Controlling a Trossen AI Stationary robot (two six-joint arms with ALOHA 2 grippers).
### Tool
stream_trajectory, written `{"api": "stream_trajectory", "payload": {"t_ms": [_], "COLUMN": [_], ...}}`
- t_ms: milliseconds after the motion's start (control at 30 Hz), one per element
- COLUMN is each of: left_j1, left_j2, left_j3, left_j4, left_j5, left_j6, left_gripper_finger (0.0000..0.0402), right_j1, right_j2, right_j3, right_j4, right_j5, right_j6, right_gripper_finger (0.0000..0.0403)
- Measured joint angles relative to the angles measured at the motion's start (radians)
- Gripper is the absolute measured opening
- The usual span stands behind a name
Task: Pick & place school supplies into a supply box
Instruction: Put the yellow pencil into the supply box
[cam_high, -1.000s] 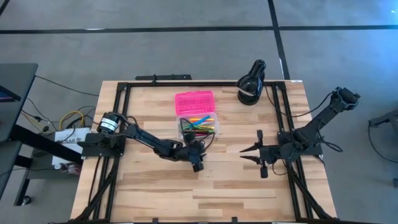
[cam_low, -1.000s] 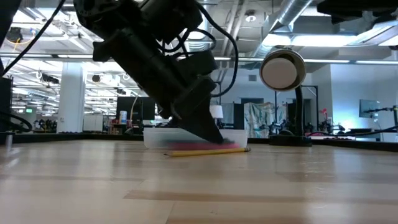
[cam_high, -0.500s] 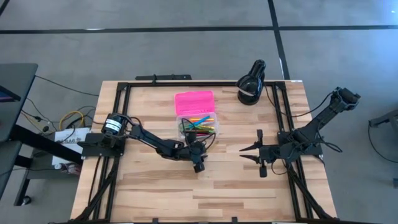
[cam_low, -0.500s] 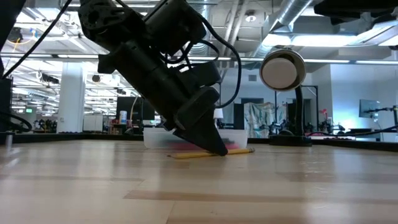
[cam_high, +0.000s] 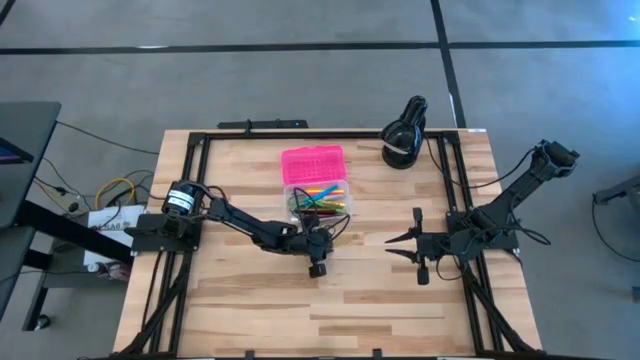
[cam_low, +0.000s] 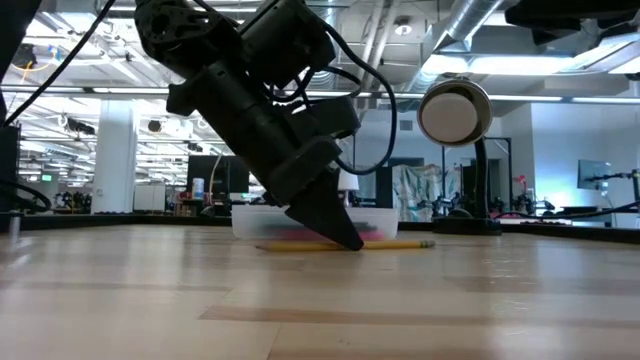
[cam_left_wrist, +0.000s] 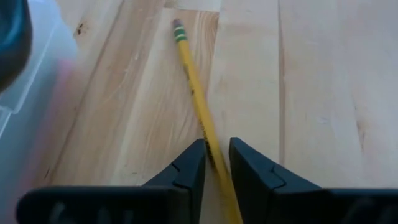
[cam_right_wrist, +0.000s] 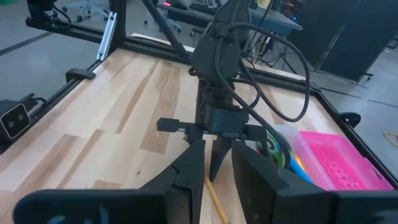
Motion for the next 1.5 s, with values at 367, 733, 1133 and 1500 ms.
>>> {"api": "stream_trajectory", "payload": {"t_ms": [367,733,1133,1500], "left_j1": [0.0,-0.002,-0.027,-0.059], "left_j2": [-0.007,-0.017,-0.015,-0.005], "left_j3": [0.002,0.005,0.203,0.289], "left_j4": [-0.046,-0.082,-0.578,-0.807], "left_j5": [0.094,0.164,0.217,0.127], "left_j6": [0.028,0.022,0.058,0.075], "left_gripper_finger": [0.0035,0.0029,0.0031,0.0022], "right_j1": [0.0,0.0,-0.002,0.0], "right_j2": [0.004,0.09,0.112,0.112], "right_j3": [0.0,0.002,0.001,0.001], "right_j4": [-0.011,-0.008,-0.007,-0.007], "right_j5": [-0.002,-0.003,0.001,0.001], "right_j6": [0.021,0.021,0.052,0.073], "right_gripper_finger": [0.0077,0.0077,0.0077,0.0077]}}
